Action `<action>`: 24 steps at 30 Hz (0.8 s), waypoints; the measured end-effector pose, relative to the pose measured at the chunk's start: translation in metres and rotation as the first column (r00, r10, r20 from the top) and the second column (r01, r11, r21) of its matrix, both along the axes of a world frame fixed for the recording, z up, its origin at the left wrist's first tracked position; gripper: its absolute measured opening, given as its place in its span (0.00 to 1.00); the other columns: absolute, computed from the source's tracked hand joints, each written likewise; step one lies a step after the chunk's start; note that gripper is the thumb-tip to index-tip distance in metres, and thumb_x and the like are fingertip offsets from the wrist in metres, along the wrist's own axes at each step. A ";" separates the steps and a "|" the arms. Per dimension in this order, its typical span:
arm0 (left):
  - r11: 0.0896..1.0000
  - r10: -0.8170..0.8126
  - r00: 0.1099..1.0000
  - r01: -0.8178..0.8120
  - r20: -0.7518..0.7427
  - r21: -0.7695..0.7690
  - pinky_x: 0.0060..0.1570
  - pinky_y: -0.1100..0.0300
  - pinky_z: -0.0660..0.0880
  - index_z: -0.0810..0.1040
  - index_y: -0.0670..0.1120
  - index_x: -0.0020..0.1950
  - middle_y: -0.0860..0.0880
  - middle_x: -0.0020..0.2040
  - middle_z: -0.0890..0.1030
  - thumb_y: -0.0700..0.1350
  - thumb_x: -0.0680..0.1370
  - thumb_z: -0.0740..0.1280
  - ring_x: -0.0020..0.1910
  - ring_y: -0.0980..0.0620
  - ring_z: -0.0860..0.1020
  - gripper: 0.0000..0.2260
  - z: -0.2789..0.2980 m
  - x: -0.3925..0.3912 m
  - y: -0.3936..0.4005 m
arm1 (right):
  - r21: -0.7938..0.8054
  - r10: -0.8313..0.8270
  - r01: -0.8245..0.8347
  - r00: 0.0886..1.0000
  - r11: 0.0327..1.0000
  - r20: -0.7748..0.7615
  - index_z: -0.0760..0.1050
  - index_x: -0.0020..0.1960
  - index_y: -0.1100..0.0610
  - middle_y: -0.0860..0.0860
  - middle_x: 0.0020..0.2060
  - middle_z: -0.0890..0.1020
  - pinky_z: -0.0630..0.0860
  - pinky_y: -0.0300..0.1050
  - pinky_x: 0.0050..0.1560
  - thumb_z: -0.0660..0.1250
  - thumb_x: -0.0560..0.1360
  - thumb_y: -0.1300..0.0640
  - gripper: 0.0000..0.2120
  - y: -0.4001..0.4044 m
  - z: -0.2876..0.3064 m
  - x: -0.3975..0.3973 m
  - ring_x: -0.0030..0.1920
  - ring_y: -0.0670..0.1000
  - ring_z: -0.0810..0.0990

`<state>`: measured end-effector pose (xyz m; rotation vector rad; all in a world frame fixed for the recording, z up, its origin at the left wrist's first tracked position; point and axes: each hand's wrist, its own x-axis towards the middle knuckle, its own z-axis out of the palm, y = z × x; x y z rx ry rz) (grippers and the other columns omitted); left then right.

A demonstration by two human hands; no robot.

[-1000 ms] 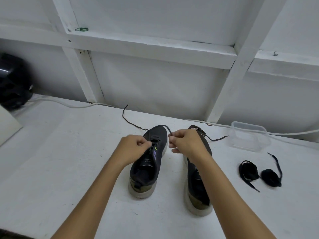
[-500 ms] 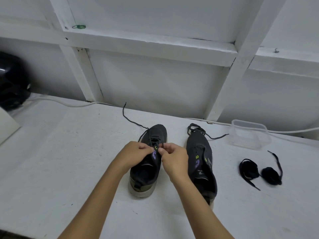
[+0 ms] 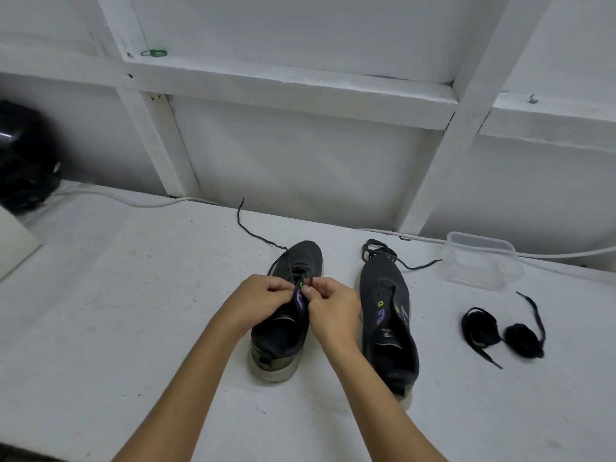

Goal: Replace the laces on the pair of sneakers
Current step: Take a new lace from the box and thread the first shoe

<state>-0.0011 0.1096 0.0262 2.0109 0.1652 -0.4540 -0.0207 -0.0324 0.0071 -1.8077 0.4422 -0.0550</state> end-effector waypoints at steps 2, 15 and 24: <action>1.000 -0.004 1.000 0.004 0.003 0.002 0.57 0.56 0.80 0.86 0.56 0.51 0.57 0.46 0.86 0.47 0.76 0.71 0.48 0.59 0.83 0.07 -0.001 0.000 0.001 | 0.014 -0.001 0.001 1.000 1.000 -0.006 0.87 0.48 0.50 0.42 0.39 0.87 0.82 0.46 0.54 0.74 0.75 0.59 0.05 0.001 -0.002 0.000 0.44 0.42 0.85; 0.979 -0.066 0.982 0.029 0.178 0.204 0.42 0.65 0.73 0.83 0.51 0.49 0.53 0.44 0.83 0.45 0.80 0.67 0.44 0.57 0.80 0.05 0.000 -0.003 -0.008 | 0.160 0.091 -0.066 0.984 0.985 -0.155 0.84 0.47 0.51 0.45 0.34 0.84 0.80 0.45 0.47 0.71 0.76 0.51 0.05 -0.010 -0.001 0.000 0.37 0.45 0.80; 0.968 0.134 0.987 -0.112 0.088 -0.224 0.42 0.61 0.75 0.80 0.48 0.50 0.51 0.40 0.80 0.45 0.83 0.63 0.42 0.54 0.79 0.07 0.006 -0.002 -0.003 | 0.115 0.093 -0.077 0.986 0.990 -0.142 0.73 0.50 0.52 0.48 0.39 0.84 0.82 0.52 0.51 0.69 0.78 0.51 0.07 -0.011 0.002 -0.004 0.40 0.50 0.82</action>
